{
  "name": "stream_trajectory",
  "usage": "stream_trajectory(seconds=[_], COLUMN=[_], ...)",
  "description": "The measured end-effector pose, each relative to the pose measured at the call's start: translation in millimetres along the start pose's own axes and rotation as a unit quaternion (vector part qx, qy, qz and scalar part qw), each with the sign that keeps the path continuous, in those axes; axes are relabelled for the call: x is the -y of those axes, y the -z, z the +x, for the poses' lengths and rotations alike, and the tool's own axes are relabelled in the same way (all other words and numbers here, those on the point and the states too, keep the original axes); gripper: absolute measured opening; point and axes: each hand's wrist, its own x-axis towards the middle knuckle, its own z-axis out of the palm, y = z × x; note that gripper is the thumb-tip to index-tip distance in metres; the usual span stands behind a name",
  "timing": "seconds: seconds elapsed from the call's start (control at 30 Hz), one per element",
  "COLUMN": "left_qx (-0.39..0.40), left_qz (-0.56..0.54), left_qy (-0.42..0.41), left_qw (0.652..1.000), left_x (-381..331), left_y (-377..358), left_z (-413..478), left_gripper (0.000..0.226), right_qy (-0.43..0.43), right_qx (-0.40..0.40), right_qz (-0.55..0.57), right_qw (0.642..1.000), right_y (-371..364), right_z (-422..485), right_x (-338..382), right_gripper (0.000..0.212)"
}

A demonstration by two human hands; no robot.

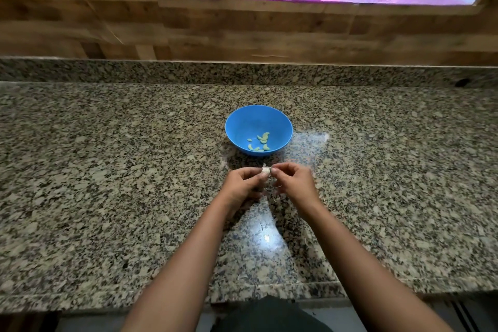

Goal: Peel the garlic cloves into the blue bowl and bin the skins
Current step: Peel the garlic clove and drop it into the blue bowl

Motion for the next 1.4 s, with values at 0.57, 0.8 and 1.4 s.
stream_trajectory(seconds=[0.57, 0.8, 1.4], left_qx=[0.016, 0.005, 0.014], left_qz=[-0.092, -0.11, -0.05], left_qy=[-0.041, -0.04, -0.042], left_qw=[0.995, 0.993, 0.998], left_x=[-7, -7, -10], left_y=[1, 1, -7], left_z=[-14, -18, -19], left_gripper=[0.027, 0.024, 0.027], right_qy=[0.1, 0.11, 0.127], right_qx=[0.031, 0.063, 0.021], right_qz=[-0.077, -0.121, -0.173], right_qw=[0.992, 0.985, 0.977], right_y=[-1, 3, 0], right_z=[-11, -14, -15], right_x=[-4, 2, -8], right_gripper=[0.016, 0.015, 0.009])
